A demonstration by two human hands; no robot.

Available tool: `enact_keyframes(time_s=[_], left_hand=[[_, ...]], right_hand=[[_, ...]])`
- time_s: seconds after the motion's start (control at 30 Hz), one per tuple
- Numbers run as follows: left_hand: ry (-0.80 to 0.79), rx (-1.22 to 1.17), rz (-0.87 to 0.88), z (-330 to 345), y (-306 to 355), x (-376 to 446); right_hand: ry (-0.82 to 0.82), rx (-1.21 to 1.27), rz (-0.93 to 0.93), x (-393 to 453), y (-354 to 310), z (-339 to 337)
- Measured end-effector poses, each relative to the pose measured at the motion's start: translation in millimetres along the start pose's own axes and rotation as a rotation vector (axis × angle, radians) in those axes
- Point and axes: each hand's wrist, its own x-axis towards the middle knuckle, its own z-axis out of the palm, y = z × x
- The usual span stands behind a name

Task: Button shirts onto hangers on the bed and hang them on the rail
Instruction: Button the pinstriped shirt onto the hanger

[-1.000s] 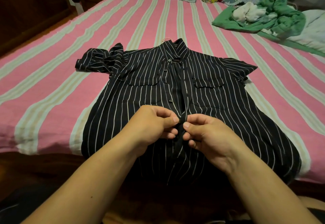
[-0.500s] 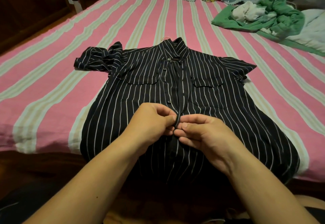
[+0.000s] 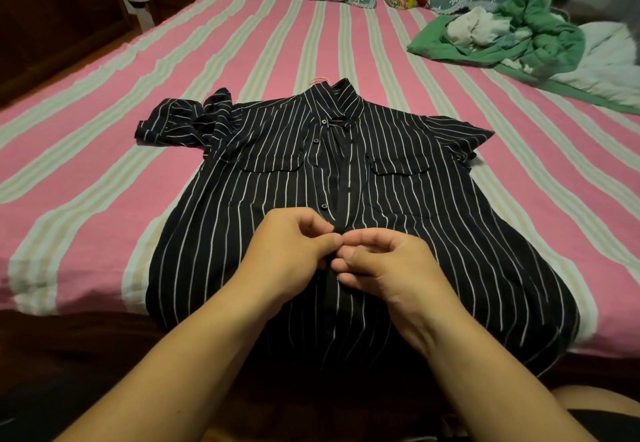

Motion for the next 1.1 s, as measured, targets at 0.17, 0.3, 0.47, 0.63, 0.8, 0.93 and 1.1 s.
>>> enact_keyframes(time_s=[0.17,0.3,0.47,0.63,0.8,0.93,1.1], left_hand=[[0.016,-0.052,-0.019,0,-2,1],[0.033,0.133,0.077,1,-3,-2],[0.019,0.149,0.108,-2,-3,-1],[0.059,0.388,0.142,0,-4,-1],[-0.082,0.399,0.027,-8,2,-6],[0.032,0.593,0.129,-8,-2,-24],[0.323,0.372,0.168,-13,-36,-60]], right_hand=[[0.000,-0.035,0.018,3,-4,-1],[0.019,-0.211,-0.003,8,-4,1],[-0.124,-0.214,0.095,17,-13,-9],[-0.170,-0.167,0.137,21,-17,-11],[0.192,-0.985,-0.259,20,-6,-9],[0.342,-1.058,-0.356,18,-16,-34],[0.287,-1.290,-0.273,11,-9,-54]])
